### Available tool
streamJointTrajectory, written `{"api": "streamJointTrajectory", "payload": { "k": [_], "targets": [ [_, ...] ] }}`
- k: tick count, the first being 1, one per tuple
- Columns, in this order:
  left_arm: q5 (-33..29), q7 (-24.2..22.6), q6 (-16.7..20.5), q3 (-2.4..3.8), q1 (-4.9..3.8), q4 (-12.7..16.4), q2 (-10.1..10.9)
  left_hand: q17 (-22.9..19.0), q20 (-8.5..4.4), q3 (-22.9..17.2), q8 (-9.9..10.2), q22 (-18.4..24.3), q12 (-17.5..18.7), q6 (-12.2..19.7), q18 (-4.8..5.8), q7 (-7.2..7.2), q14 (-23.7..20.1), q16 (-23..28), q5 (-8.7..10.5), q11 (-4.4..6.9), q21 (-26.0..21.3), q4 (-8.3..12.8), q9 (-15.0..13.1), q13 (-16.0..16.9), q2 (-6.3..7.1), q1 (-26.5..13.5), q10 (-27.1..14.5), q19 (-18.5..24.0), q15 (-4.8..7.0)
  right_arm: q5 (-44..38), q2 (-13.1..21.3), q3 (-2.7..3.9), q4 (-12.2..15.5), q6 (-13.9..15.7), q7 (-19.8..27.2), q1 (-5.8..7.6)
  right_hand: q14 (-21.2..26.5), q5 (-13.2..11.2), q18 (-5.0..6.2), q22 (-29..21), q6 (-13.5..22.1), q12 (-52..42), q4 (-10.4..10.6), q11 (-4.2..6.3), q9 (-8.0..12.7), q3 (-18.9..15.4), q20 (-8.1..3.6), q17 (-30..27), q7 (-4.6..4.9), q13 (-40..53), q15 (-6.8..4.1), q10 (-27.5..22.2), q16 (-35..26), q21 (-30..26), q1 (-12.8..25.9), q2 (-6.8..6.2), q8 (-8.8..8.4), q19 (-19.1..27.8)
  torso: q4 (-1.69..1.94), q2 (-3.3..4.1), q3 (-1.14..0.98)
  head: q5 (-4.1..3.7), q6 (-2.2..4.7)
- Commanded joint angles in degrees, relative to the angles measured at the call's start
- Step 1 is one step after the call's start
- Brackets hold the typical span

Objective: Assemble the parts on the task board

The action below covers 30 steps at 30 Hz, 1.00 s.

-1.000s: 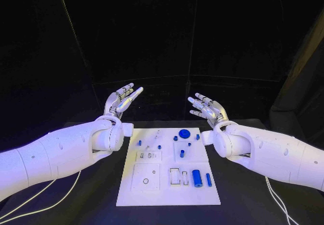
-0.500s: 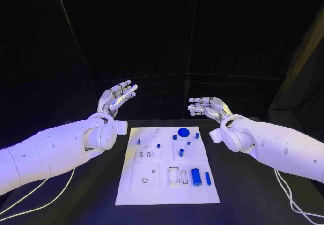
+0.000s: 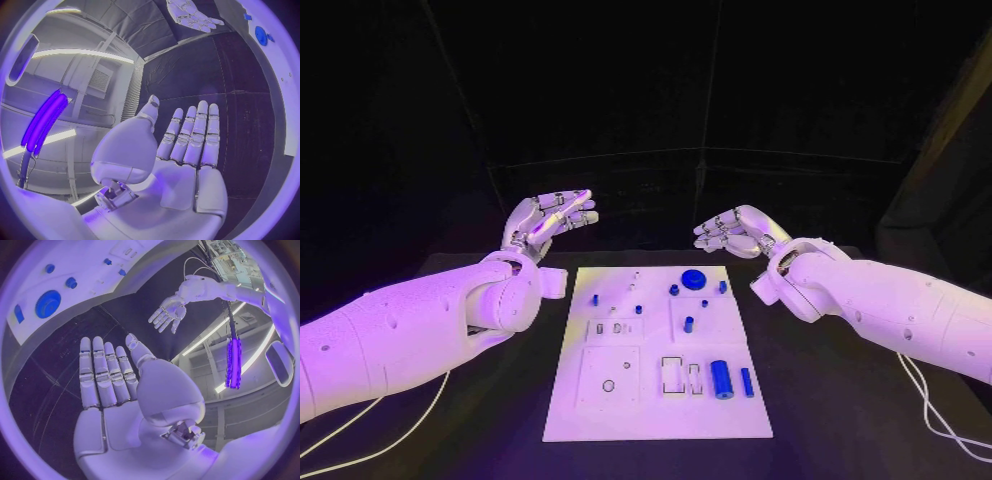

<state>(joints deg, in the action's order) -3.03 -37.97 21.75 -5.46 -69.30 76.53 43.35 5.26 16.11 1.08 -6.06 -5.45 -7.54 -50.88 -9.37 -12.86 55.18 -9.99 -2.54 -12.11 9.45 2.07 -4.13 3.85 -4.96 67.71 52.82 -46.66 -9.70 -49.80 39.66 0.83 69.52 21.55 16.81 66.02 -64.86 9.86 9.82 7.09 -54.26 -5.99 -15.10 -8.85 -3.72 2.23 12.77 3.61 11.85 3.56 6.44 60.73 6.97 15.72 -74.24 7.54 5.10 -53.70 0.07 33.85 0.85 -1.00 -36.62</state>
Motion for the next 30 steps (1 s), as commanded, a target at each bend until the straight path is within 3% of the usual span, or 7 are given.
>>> {"api": "streamJointTrajectory", "payload": {
  "k": [1, 4, 7, 11, 18, 24, 30],
  "targets": [
    [1.6, -1.5, -3.1, 0.06, -0.18, 1.5, 0.8, -0.2, -0.18, 0.0, -0.3, 0.3, -0.4, -1.0, -1.19, -2.05, 0.9, -0.1, -0.25, 0.28, 0.2, 0.6, 0.1, -0.1, -0.21, 0.9, 1.0, -0.9, 0.18, -12.3, -0.1, 0.08, 0.4, -0.6, -3.2, 0.75, -9.1, 0.8, 0.72, 2.3, -3.8, 1.1, -1.5, 1.61, -0.1, 1.4, -2.82, 1.2, -0.98, 0.1, -2.73, 5.1, 1.9, 5.0, -1.7, -0.85, -0.19, -5.2, 0.4, 1.46, 0.24, -0.19, 0.26],
    [2.5, -1.3, -3.7, 0.07, -0.19, 3.5, 2.0, -0.3, -0.46, -0.1, -0.5, 0.5, -0.7, -2.2, -1.21, -1.64, 2.3, -0.1, -0.26, 0.67, 0.1, 1.2, 0.2, 0.0, -0.45, 1.2, 2.5, -2.2, 0.65, -19.3, -0.5, 0.09, 0.7, -2.0, -5.7, 1.67, -12.6, 1.0, 0.73, 3.6, -4.4, 1.4, -1.5, 2.09, -0.1, 1.7, -3.95, 2.1, -1.27, 0.1, -3.77, 6.0, 3.4, 7.4, -2.4, -1.31, -0.28, -7.2, 0.55, 2.29, 0.33, -0.35, 0.41],
    [3.3, -0.8, -4.0, 0.07, -0.2, 6.4, 3.5, -0.4, -0.71, 0.0, -0.4, 0.7, -0.7, -2.7, -1.23, -1.45, 3.1, 0.0, -0.26, 0.93, -0.1, 1.5, 0.3, -0.1, -0.53, 1.2, 3.2, -3.0, 0.85, -26.9, -1.3, 0.1, 0.8, -4.0, -8.9, 2.49, -19.5, 0.8, 0.51, 7.7, -5.4, 2.2, -1.3, 3.16, -0.1, 2.0, -6.31, 4.8, -1.97, 0.1, -5.62, 7.5, 6.7, 14.6, -2.3, -2.15, -0.77, -11.5, 0.74, 3.14, 0.52, -0.57, 0.57],
    [4.2, -0.2, -4.4, 0.05, -0.2, 9.4, 4.8, -0.4, -0.72, 0.0, -0.4, 0.7, -0.6, -2.7, -1.22, -1.46, 3.2, 0.0, -0.27, 0.93, -0.1, 1.6, 0.3, -0.1, -0.49, 1.2, 3.3, -3.1, 0.85, -33.6, -2.3, 0.12, 0.5, -6.4, -11.9, 2.91, -21.7, 0.0, 0.31, 11.8, -5.1, 2.3, -1.4, 3.2, 0.0, 2.5, -7.09, 8.5, -2.44, 0.1, -6.43, 6.5, 12.3, 21.0, -1.2, -2.88, -1.41, -12.2, 0.99, 4.17, 0.72, -0.81, 0.72],
    [4.7, 0.3, -4.8, 0.04, -0.19, 11.3, 5.3, -0.5, -0.72, 0.0, -0.2, 0.9, -0.4, -2.7, -1.16, -1.52, 3.1, 0.3, -0.28, 0.86, -0.3, 1.8, 0.3, -0.1, -0.52, 1.2, 3.2, -3.2, 0.78, -41.4, -3.5, 0.15, 0.7, -9.4, -15.9, 3.4, -21.2, -0.2, 0.62, 18.5, -4.7, 2.4, -1.2, 3.51, -0.1, 4.6, -7.28, 16.3, -2.88, 0.1, -6.72, 5.7, 25.8, 31.0, 0.1, -3.43, -1.33, -10.4, 1.49, 5.71, 0.66, -1.33, 0.83],
    [4.8, 0.5, -5.0, 0.05, -0.22, 12.2, 5.5, -0.6, -0.72, 0.0, -0.2, 0.9, -0.4, -2.7, -1.15, -1.53, 3.0, 0.4, -0.29, 0.84, -0.4, 1.9, 0.4, -0.1, -0.55, 1.2, 3.1, -3.2, 0.77, -44.7, -4.3, 0.16, 0.6, -11.8, -17.7, 3.68, -20.8, -0.5, -1.49, 35.0, -3.4, 2.4, -1.1, 3.65, 0.0, 5.8, -7.07, 20.7, -3.12, 0.1, -6.63, 4.9, 33.7, 44.7, 0.9, -4.28, -1.4, -14.5, 1.51, 6.83, 0.77, -1.62, 1.11],
    [4.8, 0.7, -5.0, 0.05, -0.29, 12.8, 5.8, -0.6, -0.72, 0.0, -0.2, 0.9, -0.3, -2.6, -1.15, -1.54, 3.0, 0.4, -0.29, 0.83, -0.4, 1.9, 0.4, -0.2, -0.56, 1.2, 3.1, -3.2, 0.76, -46.7, -4.7, 0.16, 0.2, -13.7, -18.7, 3.76, -19.9, -0.7, -1.8, 38.2, -2.7, 2.4, -1.1, 3.52, 0.0, 6.3, -6.81, 23.8, -3.08, 0.1, -6.44, 3.7, 37.9, 47.6, 1.2, -4.81, -1.48, -14.3, 1.36, 7.58, 0.54, -1.61, 1.11]
  ]
}}
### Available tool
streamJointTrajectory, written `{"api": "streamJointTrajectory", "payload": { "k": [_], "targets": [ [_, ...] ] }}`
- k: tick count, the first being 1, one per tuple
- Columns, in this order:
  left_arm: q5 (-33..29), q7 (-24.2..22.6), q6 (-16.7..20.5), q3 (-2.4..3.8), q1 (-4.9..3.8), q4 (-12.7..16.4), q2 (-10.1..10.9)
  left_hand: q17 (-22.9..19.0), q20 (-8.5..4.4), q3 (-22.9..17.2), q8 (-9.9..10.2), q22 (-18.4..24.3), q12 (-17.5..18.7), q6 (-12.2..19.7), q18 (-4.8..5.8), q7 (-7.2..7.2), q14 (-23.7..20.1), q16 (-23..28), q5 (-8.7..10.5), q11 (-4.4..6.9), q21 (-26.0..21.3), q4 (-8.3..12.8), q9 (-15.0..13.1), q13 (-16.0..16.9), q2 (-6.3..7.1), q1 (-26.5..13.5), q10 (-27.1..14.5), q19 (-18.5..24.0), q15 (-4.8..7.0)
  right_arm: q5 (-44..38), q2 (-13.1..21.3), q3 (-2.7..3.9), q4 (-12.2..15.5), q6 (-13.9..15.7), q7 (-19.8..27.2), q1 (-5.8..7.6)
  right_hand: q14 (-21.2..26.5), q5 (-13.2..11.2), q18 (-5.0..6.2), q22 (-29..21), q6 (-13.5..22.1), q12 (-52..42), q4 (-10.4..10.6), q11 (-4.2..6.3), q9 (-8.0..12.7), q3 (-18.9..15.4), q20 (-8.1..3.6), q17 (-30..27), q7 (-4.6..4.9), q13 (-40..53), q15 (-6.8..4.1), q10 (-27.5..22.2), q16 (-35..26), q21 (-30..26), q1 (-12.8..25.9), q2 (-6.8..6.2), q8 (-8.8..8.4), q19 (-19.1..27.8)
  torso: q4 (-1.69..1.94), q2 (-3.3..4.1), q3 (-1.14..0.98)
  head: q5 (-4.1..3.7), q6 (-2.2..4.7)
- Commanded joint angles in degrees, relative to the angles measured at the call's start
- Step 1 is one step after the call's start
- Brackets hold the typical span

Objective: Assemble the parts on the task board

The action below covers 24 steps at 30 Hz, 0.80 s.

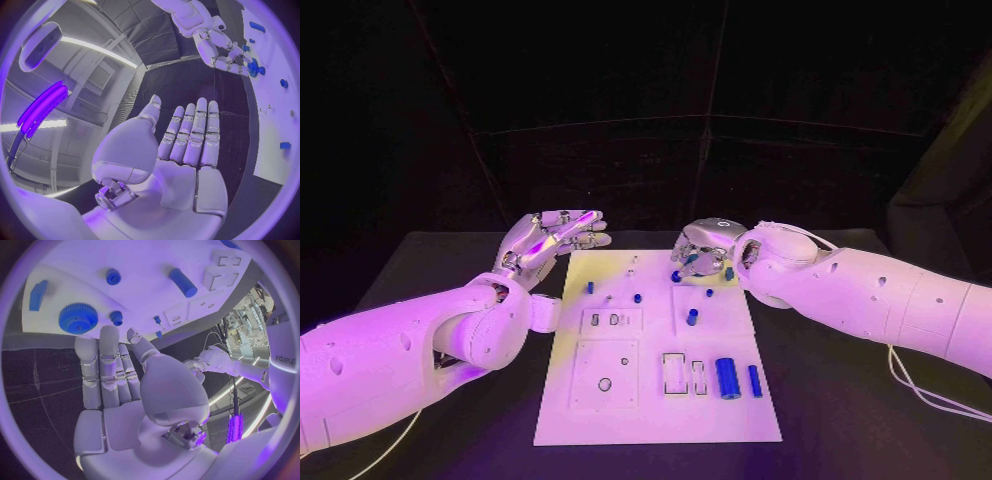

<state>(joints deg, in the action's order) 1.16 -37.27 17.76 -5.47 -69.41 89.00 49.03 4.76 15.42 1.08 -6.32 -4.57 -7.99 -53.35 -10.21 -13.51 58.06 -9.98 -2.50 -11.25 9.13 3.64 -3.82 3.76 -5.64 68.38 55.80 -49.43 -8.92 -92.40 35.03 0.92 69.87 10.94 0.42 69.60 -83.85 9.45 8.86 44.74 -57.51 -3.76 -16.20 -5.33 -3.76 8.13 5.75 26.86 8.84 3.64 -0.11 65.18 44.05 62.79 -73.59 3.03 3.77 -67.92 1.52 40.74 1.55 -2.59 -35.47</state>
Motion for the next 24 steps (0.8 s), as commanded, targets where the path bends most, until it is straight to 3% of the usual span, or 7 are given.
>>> {"api": "streamJointTrajectory", "payload": {
  "k": [1, 17, 24],
  "targets": [
    [0.7, 0.0, -1.1, 0.06, -0.18, 0.3, 0.2, -0.1, -0.03, 0.0, 0.1, 0.1, 0.1, -0.2, -0.3, -0.88, 0.2, 0.4, -0.33, -0.02, -0.1, 0.3, 0.1, -0.1, 0.12, 0.6, 0.1, -0.5, -0.02, -4.3, -0.1, 0.08, -0.1, -3.1, -2.4, 0.19, -0.9, -0.4, -0.88, 0.8, 0.7, 0.2, 0.1, -0.03, 0.0, 0.4, 0.25, 1.0, -0.05, 0.0, 0.14, -1.0, 1.2, 0.8, 0.5, -0.38, -0.16, -0.1, -0.12, 0.8, -0.16, -0.03, 0.04],
    [0.6, 0.6, -1.3, 0.07, -0.33, 0.2, 0.3, -0.2, -0.01, 0.0, 0.2, 0.2, 0.3, -0.1, -0.28, -0.96, 0.1, 0.6, -0.32, -0.09, -0.3, 0.4, 0.1, -0.1, 0.08, 0.5, 0.0, -0.5, -0.07, -5.4, -1.2, 0.07, -0.7, -3.8, -2.1, 0.21, -1.2, -0.5, -1.75, 7.4, 0.9, 0.0, 0.3, -0.12, 0.0, 1.2, 0.46, 9.4, 0.02, 0.1, 0.45, -1.3, 9.9, 5.9, 0.4, -0.22, -0.04, -1.9, -0.14, 1.29, -0.27, 0.08, -0.06],
    [0.6, 0.8, -1.5, 0.07, -0.39, 0.2, 0.3, -0.2, -0.01, 0.0, 0.3, 0.2, 0.3, 0.0, -0.28, -0.99, 0.1, 0.7, -0.32, -0.11, -0.4, 0.4, 0.1, -0.1, 0.05, 0.4, 0.0, -0.5, -0.08, -5.5, -1.8, 0.07, -1.3, -4.1, -2.0, 0.2, -1.4, -0.8, -2.36, 11.4, 0.6, -0.2, 0.5, 0.02, 0.0, 2.6, 0.48, 14.0, -0.06, 0.1, 0.33, -0.2, 14.4, 8.7, 0.5, 0.82, 0.04, -3.4, -0.06, 1.46, -0.23, 0.37, -0.01]
  ]
}}
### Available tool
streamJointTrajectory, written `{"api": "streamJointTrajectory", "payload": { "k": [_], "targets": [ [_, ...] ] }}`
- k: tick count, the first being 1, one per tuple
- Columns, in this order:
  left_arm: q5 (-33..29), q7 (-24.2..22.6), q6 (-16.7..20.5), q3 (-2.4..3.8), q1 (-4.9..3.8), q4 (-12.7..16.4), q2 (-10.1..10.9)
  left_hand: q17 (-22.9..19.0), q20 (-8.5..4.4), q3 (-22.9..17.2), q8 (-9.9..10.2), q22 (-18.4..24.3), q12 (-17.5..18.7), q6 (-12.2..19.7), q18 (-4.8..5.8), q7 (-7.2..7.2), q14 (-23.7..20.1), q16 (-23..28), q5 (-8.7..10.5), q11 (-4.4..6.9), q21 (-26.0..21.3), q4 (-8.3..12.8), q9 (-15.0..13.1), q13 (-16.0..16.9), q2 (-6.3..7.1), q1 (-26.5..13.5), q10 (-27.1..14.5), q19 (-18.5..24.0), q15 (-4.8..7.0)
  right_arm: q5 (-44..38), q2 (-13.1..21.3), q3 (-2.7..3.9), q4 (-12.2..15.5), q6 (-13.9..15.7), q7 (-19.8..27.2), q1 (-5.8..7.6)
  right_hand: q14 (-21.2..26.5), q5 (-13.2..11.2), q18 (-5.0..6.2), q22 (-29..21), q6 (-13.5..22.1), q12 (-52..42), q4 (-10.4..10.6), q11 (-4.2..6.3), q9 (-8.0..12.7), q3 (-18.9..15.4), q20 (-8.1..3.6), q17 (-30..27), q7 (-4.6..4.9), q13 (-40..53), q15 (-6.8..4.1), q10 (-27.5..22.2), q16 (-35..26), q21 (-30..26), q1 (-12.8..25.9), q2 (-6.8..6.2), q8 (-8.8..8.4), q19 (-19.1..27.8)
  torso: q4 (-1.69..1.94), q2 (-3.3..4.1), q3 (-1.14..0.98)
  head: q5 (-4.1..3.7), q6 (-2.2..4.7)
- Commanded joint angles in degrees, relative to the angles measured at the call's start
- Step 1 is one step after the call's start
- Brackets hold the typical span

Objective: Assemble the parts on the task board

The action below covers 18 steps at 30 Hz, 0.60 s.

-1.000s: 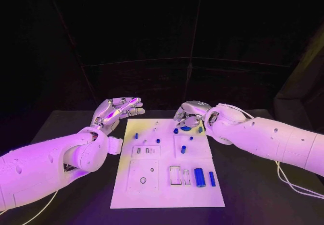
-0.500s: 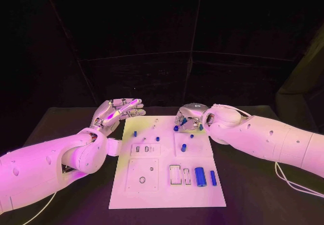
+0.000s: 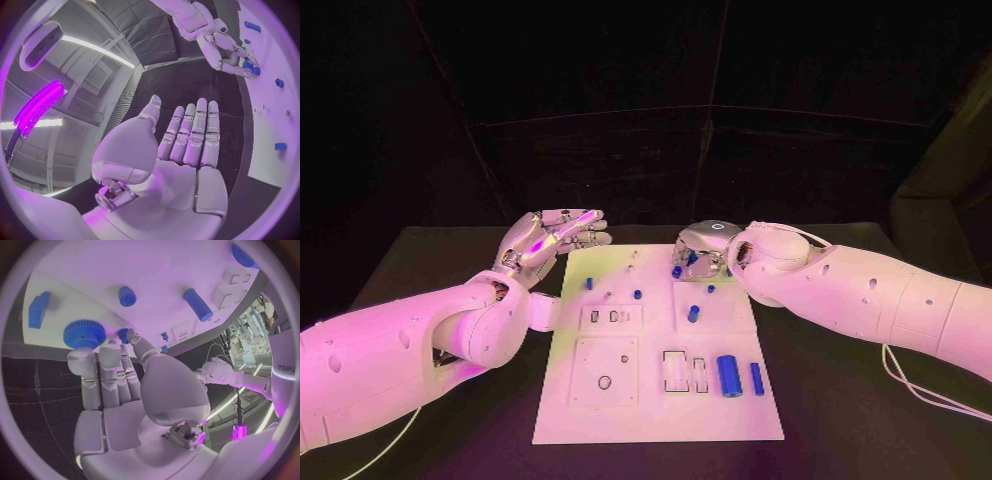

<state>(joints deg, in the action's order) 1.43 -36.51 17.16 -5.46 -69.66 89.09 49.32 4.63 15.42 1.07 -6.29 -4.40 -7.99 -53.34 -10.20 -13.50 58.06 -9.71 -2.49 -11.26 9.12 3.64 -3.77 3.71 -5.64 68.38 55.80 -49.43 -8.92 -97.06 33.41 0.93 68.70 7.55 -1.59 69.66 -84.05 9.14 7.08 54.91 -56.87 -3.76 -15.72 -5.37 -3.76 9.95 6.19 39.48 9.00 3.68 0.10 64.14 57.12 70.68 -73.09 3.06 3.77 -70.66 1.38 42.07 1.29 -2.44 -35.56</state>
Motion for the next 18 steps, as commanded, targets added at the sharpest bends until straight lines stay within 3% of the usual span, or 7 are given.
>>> {"api": "streamJointTrajectory", "payload": {
  "k": [1, 18],
  "targets": [
    [0.4, 0.1, -1.0, 0.05, -0.15, 0.0, 0.0, -0.1, -0.01, 0.0, 0.2, 0.1, 0.3, -0.1, -0.28, -0.99, 0.1, 0.4, -0.33, -0.11, -0.4, 0.4, 0.0, -0.1, 0.05, 0.4, 0.0, -0.5, -0.08, -0.8, -0.2, 0.06, -0.1, -0.7, 0.0, 0.14, -1.3, -0.7, -0.7, 2.0, -0.2, -0.2, 0.0, 0.1, -0.1, 1.1, 0.03, 2.2, -0.25, 0.1, 0.1, 1.0, 2.2, 1.4, 0.0, 0.94, 0.04, -1.0, 0.06, 0.14, 0.03, 0.27, 0.0],
    [0.4, 0.4, -1.2, 0.05, -0.47, 0.1, 0.2, -0.1, 0.0, 0.0, 0.3, 0.1, 0.4, 0.0, -0.28, -1.02, 0.1, 0.4, -0.33, -0.13, -0.5, 0.5, 0.1, -0.1, 0.01, 0.4, 0.0, -0.6, -0.09, -0.8, -1.3, 0.06, -1.3, -3.1, 0.0, 0.13, -0.8, -1.3, -1.16, 5.4, -1.6, 0.0, 0.3, 0.26, -0.1, 4.5, 0.13, 6.1, -0.27, 0.0, 0.04, 2.5, 6.7, 4.1, 0.8, 1.17, 0.23, -1.8, 0.0, 0.48, -0.02, 0.78, -0.28]
  ]
}}
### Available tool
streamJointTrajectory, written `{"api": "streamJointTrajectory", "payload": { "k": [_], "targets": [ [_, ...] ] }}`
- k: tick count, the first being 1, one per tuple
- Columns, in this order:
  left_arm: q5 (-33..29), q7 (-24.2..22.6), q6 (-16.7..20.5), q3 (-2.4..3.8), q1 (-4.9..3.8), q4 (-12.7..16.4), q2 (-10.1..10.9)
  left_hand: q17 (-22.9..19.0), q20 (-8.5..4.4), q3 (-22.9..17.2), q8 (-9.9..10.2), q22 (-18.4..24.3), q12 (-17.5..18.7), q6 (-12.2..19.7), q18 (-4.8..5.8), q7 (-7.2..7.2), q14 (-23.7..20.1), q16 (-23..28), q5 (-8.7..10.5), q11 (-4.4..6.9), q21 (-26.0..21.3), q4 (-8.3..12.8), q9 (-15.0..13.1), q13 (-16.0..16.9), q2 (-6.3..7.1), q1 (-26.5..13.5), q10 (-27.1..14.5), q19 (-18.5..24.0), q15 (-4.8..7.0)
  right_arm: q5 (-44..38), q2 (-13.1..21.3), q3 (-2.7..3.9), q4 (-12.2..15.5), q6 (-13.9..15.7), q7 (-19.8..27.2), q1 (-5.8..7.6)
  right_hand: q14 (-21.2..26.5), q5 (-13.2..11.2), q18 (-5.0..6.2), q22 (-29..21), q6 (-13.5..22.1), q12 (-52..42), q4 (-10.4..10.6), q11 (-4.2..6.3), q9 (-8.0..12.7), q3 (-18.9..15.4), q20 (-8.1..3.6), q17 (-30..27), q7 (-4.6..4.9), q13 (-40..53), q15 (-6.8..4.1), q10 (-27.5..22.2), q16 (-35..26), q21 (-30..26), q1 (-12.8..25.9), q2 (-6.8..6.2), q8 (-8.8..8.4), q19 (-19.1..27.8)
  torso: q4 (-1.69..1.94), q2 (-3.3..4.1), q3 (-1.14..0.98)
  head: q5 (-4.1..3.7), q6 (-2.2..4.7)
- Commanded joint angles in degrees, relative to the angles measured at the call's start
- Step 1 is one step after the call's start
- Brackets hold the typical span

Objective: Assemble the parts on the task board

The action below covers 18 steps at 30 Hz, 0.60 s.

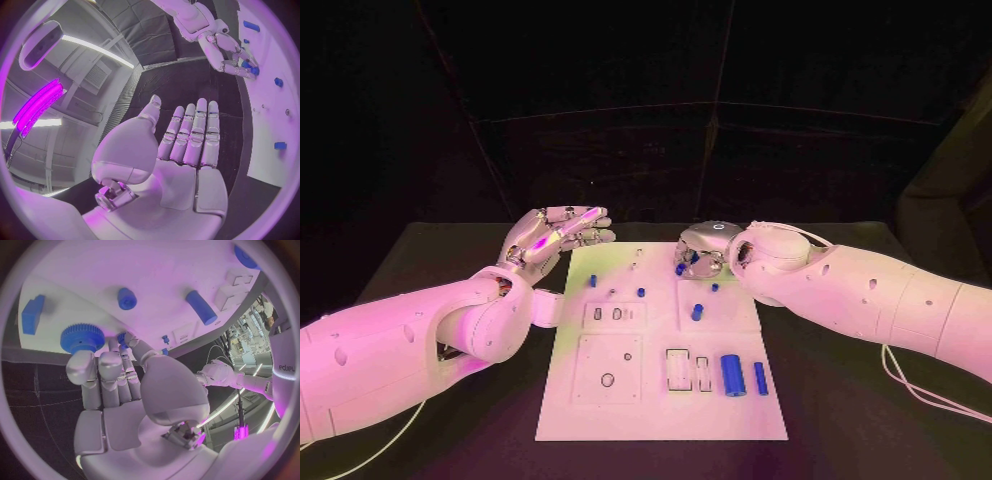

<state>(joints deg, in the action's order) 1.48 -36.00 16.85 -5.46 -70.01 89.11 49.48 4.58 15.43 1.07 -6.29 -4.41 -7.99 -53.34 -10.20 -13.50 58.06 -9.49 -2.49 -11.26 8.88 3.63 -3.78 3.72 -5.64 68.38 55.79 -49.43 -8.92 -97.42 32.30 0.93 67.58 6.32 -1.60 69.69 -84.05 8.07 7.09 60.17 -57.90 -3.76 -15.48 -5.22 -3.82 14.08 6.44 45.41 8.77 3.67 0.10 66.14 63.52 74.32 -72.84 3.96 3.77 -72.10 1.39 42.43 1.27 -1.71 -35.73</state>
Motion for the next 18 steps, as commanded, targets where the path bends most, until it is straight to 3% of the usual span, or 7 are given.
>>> {"api": "streamJointTrajectory", "payload": {
  "k": [1, 5, 8, 14, 18],
  "targets": [
    [0.3, -0.1, -0.9, 0.05, -0.13, 0.1, 0.1, -0.1, 0.0, 0.0, 0.3, 0.1, 0.4, 0.0, -0.28, -1.02, 0.1, 0.2, -0.33, -0.13, -0.2, 0.5, 0.1, -0.1, 0.01, 0.4, 0.0, -0.6, -0.09, -0.4, -0.2, 0.05, -0.2, -2.0, 0.0, 0.11, -0.8, -0.2, -1.18, 0.3, -0.7, 0.0, 0.1, 0.13, -0.1, 0.6, -0.12, 0.3, -0.06, 0.0, 0.03, 0.6, 0.5, 0.6, 0.5, 0.28, 0.25, -0.4, -0.05, 0.05, 0.01, 0.09, -0.15],
    [0.3, -0.1, -0.9, 0.05, -0.22, 0.1, 0.1, -0.1, 0.0, 0.0, 0.3, 0.1, 0.4, 0.0, -0.28, -1.02, 0.1, 0.2, -0.33, -0.13, -0.2, 0.5, 0.1, -0.1, 0.01, 0.4, 0.0, -0.6, -0.09, -0.4, -0.4, 0.05, -0.4, -1.9, 0.4, 0.11, -0.7, -0.4, -1.29, 1.1, -1.7, -0.2, 0.1, 0.37, -0.2, 1.9, -0.2, 1.0, -0.23, 0.1, -0.15, 1.5, 1.4, 1.2, 0.4, 0.63, 0.51, -0.6, -0.06, 0.06, 0.01, 0.03, -0.29],
    [0.1, -0.1, -0.9, 0.05, -0.25, 0.0, 0.2, -0.1, 0.01, 0.0, 0.3, 0.1, 0.4, 0.0, -0.28, -1.04, 0.1, 0.3, -0.33, -0.14, -0.3, 0.5, 0.1, -0.1, -0.09, 0.4, 0.0, -0.6, -0.1, -0.3, -0.3, 0.05, -0.2, 0.1, 1.0, 0.11, -0.9, -1.0, -1.68, 3.3, -3.0, -0.5, 0.1, 0.65, -0.3, 3.2, -0.37, 2.6, -0.39, 0.2, -0.39, 2.8, 2.7, 2.5, -0.1, 1.11, 0.93, -1.8, -0.04, 0.02, 0.04, 0.09, -0.34],
    [-0.2, 0.1, -1.0, 0.05, -0.29, -0.1, 0.2, -0.1, 0.01, -0.1, 0.4, 0.2, 0.4, 0.0, -0.28, -1.05, 0.2, 0.3, -0.33, -0.14, -0.3, 0.5, 0.1, -0.1, -0.21, 0.4, 0.0, -0.6, -0.1, 0.9, 0.3, 0.06, 1.1, 8.3, 2.6, 0.1, -0.9, -2.3, -2.28, 6.5, -5.0, -0.8, 0.3, 1.1, -0.6, 4.8, -0.7, 3.7, -0.59, 0.4, -0.7, 4.9, 4.1, 4.5, -0.3, 1.09, 1.49, -3.6, -0.09, 0.06, 0.04, 0.21, -0.27],
    [-0.3, 0.2, -1.0, 0.05, -0.32, -0.1, 0.3, -0.1, 0.01, -0.1, 0.4, 0.2, 0.4, 0.0, -0.28, -1.05, 0.2, 0.3, -0.33, -0.14, -0.3, 0.5, 0.1, -0.1, -0.21, 0.4, 0.0, -0.6, -0.1, 1.7, 0.5, 0.07, 1.8, 11.8, 1.9, 0.1, -0.8, -2.6, -2.33, 6.8, -5.2, -0.6, 0.5, 1.12, -0.6, 5.0, -0.73, 3.8, -0.58, 0.4, -0.7, 5.0, 4.2, 4.7, 0.0, 0.81, 1.42, -3.7, -0.1, 0.06, 0.12, 0.21, -0.08]
  ]
}}
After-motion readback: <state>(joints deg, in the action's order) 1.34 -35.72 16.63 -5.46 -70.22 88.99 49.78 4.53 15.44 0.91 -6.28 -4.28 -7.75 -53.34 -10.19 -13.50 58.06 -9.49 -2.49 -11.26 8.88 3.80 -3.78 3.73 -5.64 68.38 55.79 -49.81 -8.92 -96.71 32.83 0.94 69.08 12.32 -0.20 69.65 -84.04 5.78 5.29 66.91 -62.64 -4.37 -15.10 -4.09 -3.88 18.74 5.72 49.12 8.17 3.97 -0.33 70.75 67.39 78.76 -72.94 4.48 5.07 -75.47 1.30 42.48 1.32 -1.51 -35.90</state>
